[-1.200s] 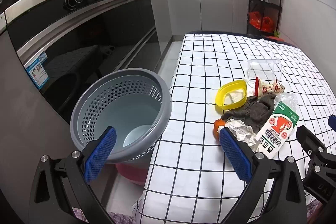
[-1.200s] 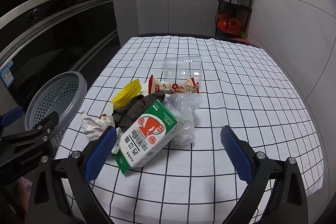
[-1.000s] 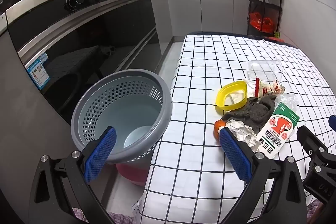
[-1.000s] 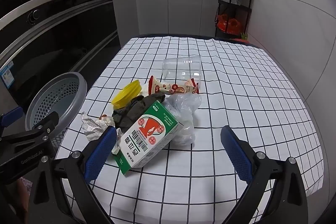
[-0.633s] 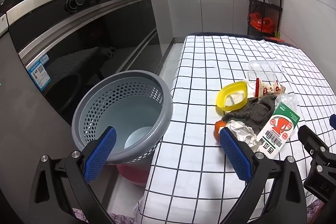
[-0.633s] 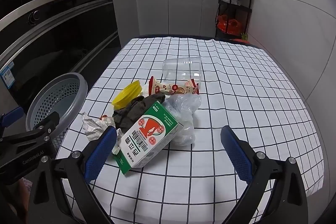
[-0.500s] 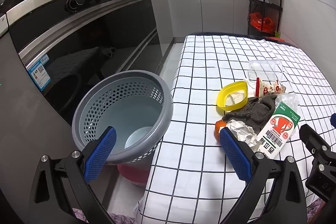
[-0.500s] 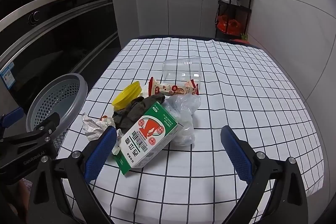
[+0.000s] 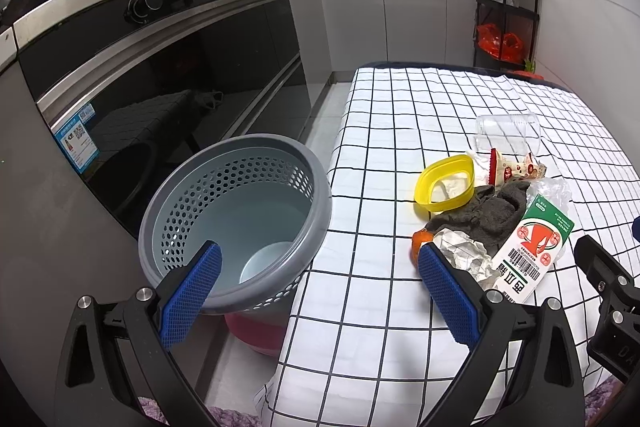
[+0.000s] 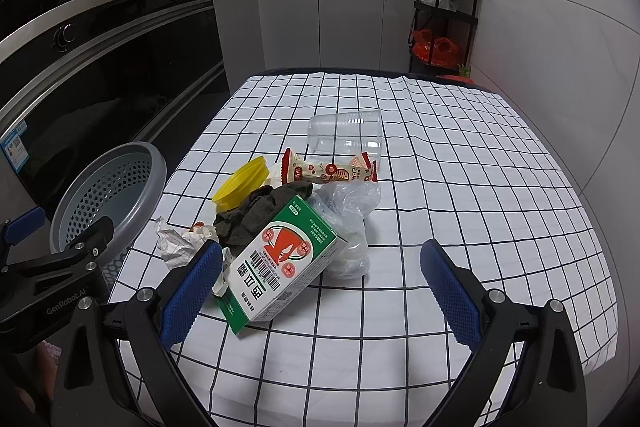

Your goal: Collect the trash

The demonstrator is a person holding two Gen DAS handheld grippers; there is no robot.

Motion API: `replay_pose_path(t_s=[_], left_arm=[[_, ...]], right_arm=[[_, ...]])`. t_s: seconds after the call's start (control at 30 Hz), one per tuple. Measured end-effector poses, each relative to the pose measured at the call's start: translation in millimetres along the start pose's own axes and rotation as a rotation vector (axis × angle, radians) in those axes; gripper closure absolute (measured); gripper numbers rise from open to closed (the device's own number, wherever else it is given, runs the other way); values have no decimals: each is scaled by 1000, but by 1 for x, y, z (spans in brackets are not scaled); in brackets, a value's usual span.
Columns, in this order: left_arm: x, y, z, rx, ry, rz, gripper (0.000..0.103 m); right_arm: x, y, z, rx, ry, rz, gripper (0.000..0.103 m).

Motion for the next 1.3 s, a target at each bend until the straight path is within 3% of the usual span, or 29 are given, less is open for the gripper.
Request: replay_pose_path(t_s=[1.3], left_arm=[[-2, 1, 4, 23, 7, 7, 6]], right_arm=[[1, 0, -1, 7, 4, 8, 8]])
Point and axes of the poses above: each gripper's, at about its wrist camera, not at the fingertips, and z roughly the way its jaws point, y to its right, x to its top, the point moved 6 cm from there along z, roughly the way its jaws point, and after that the axes turned 3 degrees about -x, right-handed, at the moved point
